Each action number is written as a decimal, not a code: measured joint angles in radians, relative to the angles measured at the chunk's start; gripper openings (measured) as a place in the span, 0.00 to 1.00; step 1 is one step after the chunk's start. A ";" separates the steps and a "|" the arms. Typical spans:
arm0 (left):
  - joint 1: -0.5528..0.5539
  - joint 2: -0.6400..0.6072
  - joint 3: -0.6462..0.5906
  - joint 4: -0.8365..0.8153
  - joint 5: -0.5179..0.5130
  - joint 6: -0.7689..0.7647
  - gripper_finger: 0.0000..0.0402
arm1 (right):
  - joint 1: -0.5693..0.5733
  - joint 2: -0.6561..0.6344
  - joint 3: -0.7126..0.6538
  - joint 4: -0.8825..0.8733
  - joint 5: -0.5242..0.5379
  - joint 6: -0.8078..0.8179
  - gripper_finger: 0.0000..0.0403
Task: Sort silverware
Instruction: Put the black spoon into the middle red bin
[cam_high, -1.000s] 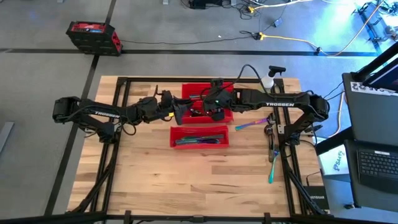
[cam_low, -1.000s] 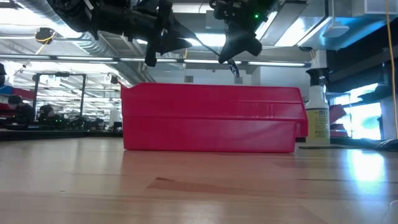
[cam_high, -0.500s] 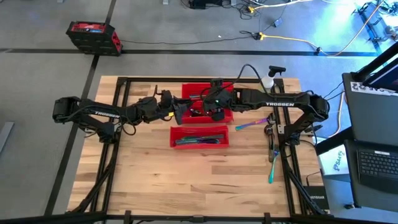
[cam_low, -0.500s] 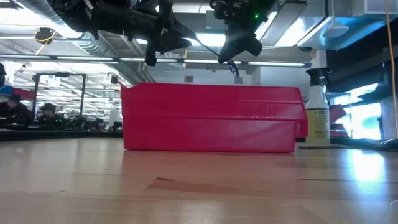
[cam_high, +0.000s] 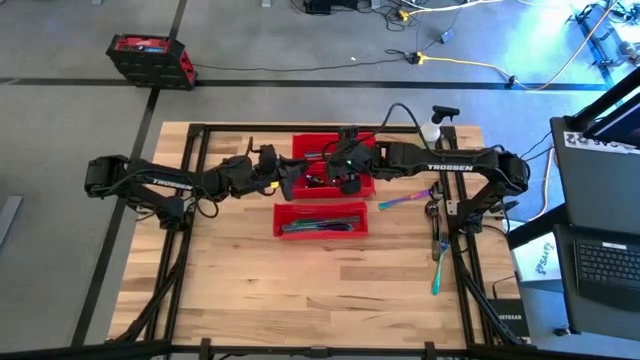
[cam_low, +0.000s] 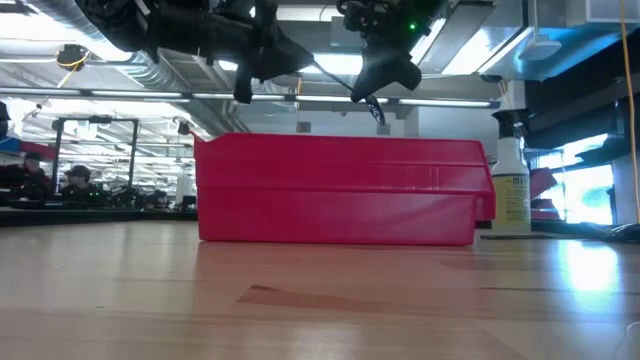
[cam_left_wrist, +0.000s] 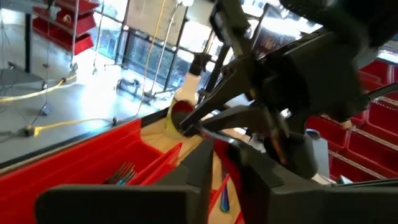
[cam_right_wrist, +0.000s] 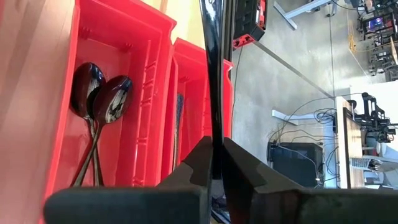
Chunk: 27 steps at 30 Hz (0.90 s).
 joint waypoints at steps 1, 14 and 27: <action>-0.004 0.000 0.000 0.015 0.001 0.010 0.06 | 0.000 0.000 0.000 0.000 0.000 0.000 0.01; -0.005 0.014 -0.002 0.042 0.000 0.059 0.00 | 0.000 -0.001 0.000 -0.003 -0.006 0.002 0.01; -0.005 0.017 0.000 0.011 0.028 0.164 0.00 | 0.001 -0.003 0.000 0.015 -0.136 0.039 0.29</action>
